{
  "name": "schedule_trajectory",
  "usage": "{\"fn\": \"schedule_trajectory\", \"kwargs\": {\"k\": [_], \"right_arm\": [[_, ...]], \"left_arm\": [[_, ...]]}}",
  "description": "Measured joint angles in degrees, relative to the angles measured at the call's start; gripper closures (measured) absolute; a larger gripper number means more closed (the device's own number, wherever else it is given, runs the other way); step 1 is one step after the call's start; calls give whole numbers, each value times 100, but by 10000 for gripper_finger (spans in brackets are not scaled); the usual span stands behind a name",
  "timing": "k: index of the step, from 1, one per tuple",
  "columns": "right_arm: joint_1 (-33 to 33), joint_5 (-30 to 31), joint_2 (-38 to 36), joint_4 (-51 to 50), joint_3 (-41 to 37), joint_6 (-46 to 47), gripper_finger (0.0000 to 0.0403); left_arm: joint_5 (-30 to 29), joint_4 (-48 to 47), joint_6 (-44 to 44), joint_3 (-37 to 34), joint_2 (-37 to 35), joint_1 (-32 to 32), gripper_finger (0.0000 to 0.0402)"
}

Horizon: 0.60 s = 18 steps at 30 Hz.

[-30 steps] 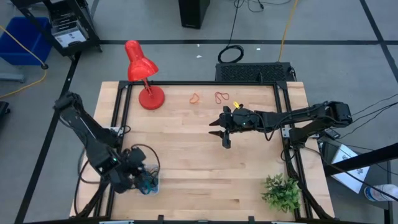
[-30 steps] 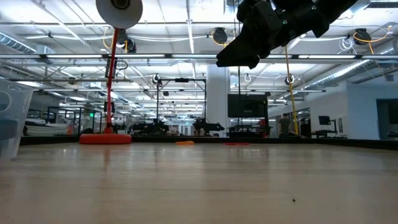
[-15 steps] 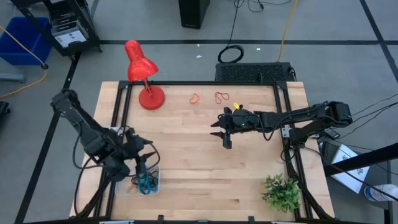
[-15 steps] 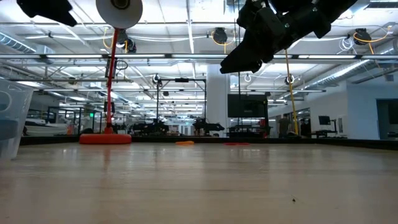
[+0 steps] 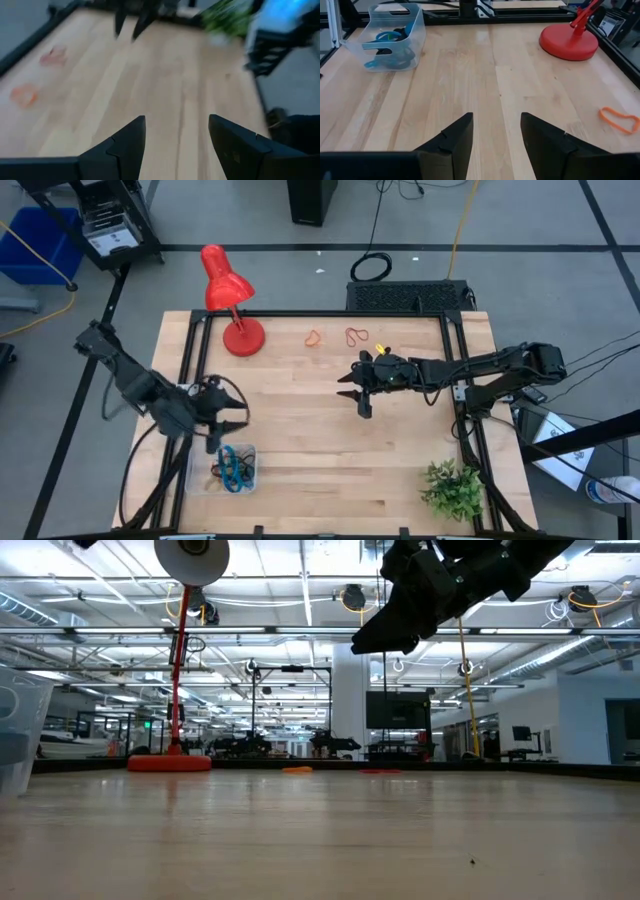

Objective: Pick and place rubber bands into bin
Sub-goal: Put the red rubber band into the transparent bin

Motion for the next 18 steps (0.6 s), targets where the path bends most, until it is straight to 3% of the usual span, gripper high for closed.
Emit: {"fn": "schedule_trajectory", "kwargs": {"k": [5,9,18], "right_arm": [[0,2,0,4,0,-15,243],[0,1,0,4,0,-15,245],[0,2,0,1,0,90,245]], "left_arm": [[345,699,1453,1,-505,57,176],[641,932,2122,1,-707,137,176],[861,687,2195,-158,-1265,465,176]]}}
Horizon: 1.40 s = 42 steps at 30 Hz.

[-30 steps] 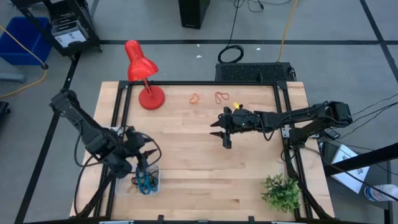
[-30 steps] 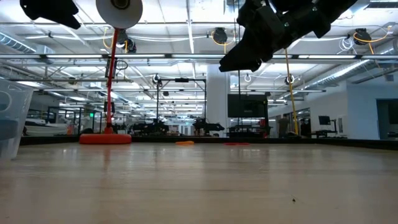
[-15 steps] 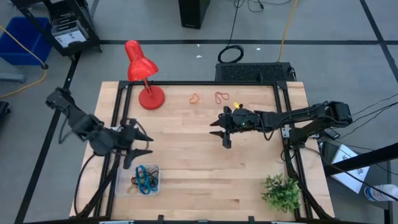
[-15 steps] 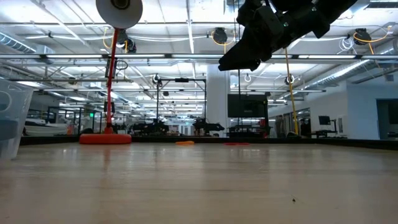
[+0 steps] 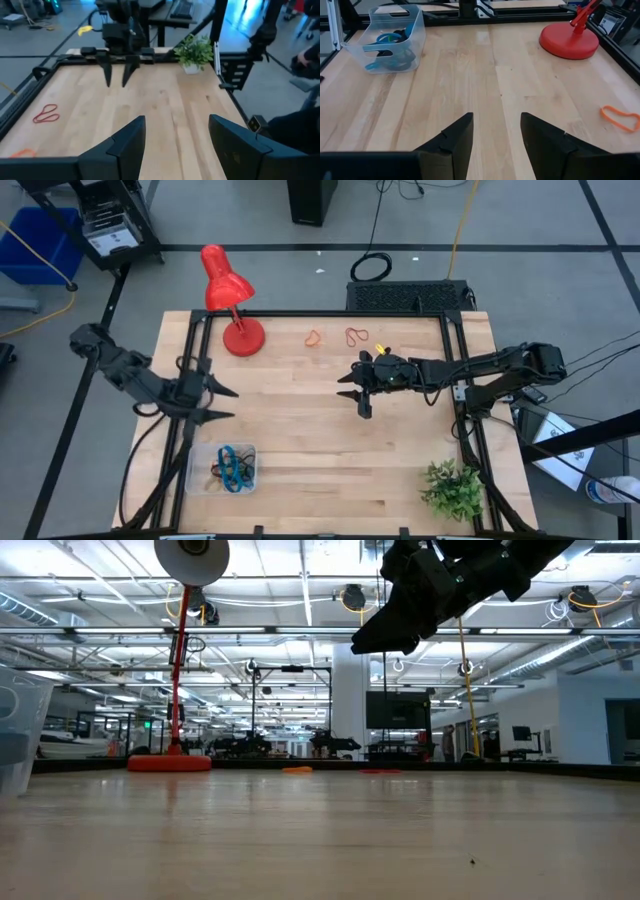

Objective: Pick and place rubber bands into bin
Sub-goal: Put the red rubber band into the transparent bin

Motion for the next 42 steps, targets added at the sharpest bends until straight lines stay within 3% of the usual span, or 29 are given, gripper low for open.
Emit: {"fn": "schedule_trajectory", "kwargs": {"k": [4,7,13,21,25,32,42], "right_arm": [[0,0,0,-4,0,41,246],[0,0,0,-33,0,43,246],[0,0,0,-35,0,43,246],[-3,48,0,-100,0,116,248],[-59,412,-1,-188,0,412,248],[-404,609,-2,-649,4,402,248],[-1319,944,-2,-3041,1583,345,248]], "left_arm": [[11,-23,103,-100,-529,77,176],[34,469,410,-439,-913,111,176],[761,1625,934,-1617,-1581,120,176],[686,1935,898,-2643,-2548,175,176],[544,2253,902,-3070,-2979,303,176],[257,2971,1113,-3778,-3201,469,176],[-33,3425,1070,-4168,-3195,648,176]]}}
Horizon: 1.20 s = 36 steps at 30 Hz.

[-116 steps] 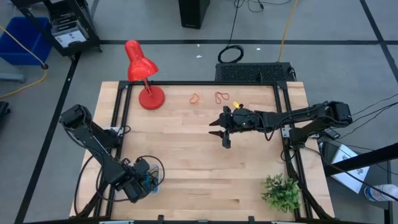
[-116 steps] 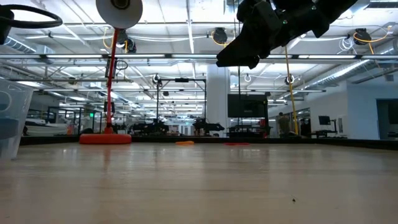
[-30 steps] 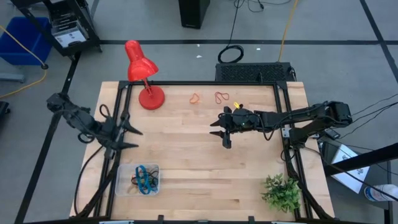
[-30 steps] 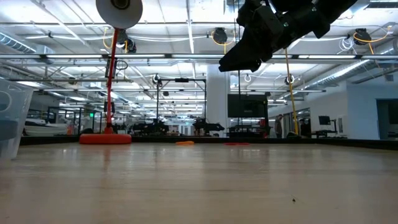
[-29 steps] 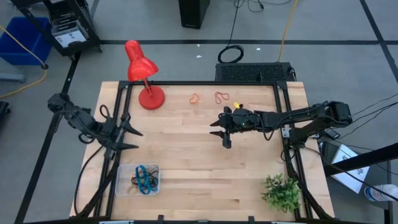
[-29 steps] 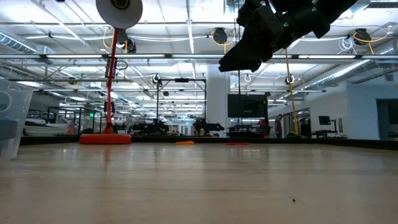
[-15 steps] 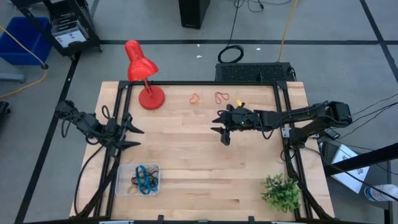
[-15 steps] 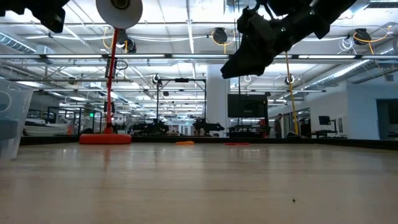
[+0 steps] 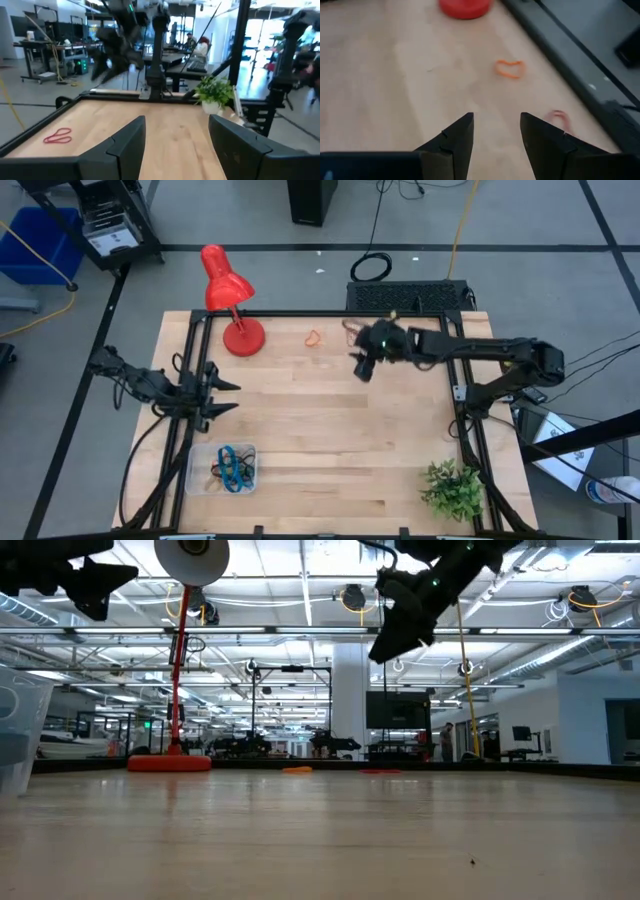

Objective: Pick and place rubber bands into bin
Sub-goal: Put the red rubber band into the transparent bin

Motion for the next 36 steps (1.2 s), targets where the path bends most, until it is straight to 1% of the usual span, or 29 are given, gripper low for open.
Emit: {"fn": "schedule_trajectory", "kwargs": {"k": [4,8,12,15,20,23,24,28,36], "right_arm": [[-579,16,-4,-711,537,17,248],[-1063,-5,2,-989,707,2,248],[-1379,-39,184,-1222,801,-68,248],[-1459,-46,487,-1388,1037,-210,248],[-1531,-59,1240,-1900,1709,-454,248],[-1586,-65,1676,-1926,2001,-505,248],[-1614,-130,1817,-1940,2054,-518,248],[-1810,-816,2335,-1956,2100,-661,248],[-2225,-816,3031,-1761,2100,-907,248]], "left_arm": [[-53,111,132,-11,0,55,176],[-51,150,144,-9,0,69,176],[-50,103,149,-9,0,68,176],[-48,102,149,-9,0,67,176],[-48,59,142,-5,0,69,176],[-46,51,141,-5,0,67,176],[-46,39,138,-5,0,67,176],[-11,0,123,-3,0,67,176],[-5,-65,125,-3,0,67,176]]}}
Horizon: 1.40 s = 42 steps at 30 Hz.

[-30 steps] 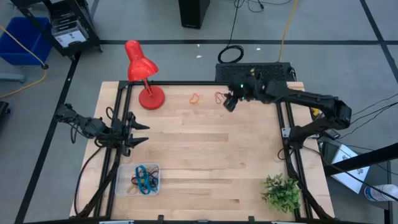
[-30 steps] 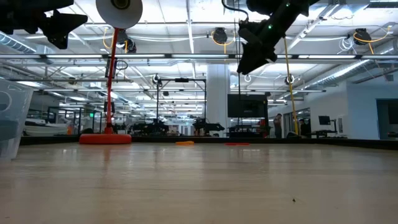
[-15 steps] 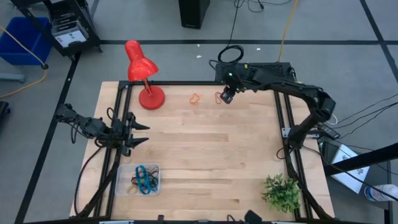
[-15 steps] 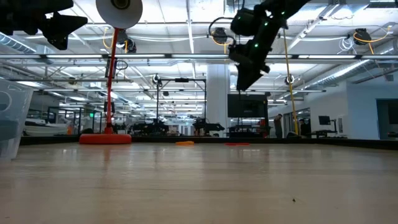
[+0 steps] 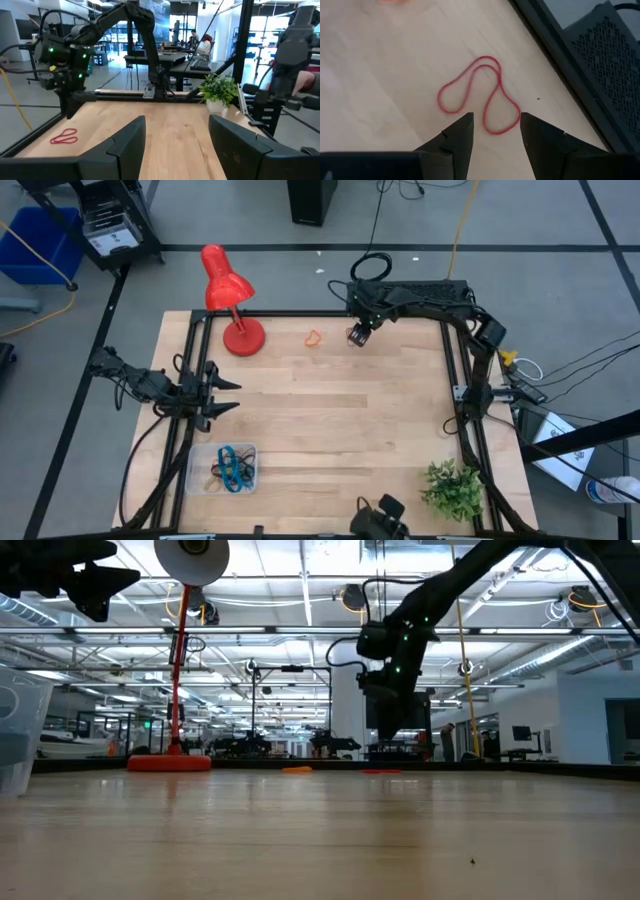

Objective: Pick and place rubber bands into bin
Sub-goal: Put the red rubber band into the transparent bin

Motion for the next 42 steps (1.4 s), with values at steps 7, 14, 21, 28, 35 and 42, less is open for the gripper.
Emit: {"fn": "schedule_trajectory", "kwargs": {"k": [7,14,21,28,35,42], "right_arm": [[-172,-297,222,96,0,-24,248],[-170,-302,393,338,0,-65,248],[-170,-440,499,547,0,-58,248],[-184,-440,493,695,0,-63,248],[-233,-448,567,723,-2,-54,248],[-237,-436,947,731,-3,-113,248]], "left_arm": [[0,-1,21,0,0,0,176],[0,-7,25,1,0,0,176],[0,-18,24,2,0,0,176],[0,-24,24,2,0,0,176],[0,-31,24,2,0,0,176],[0,-46,22,0,0,0,176]]}}
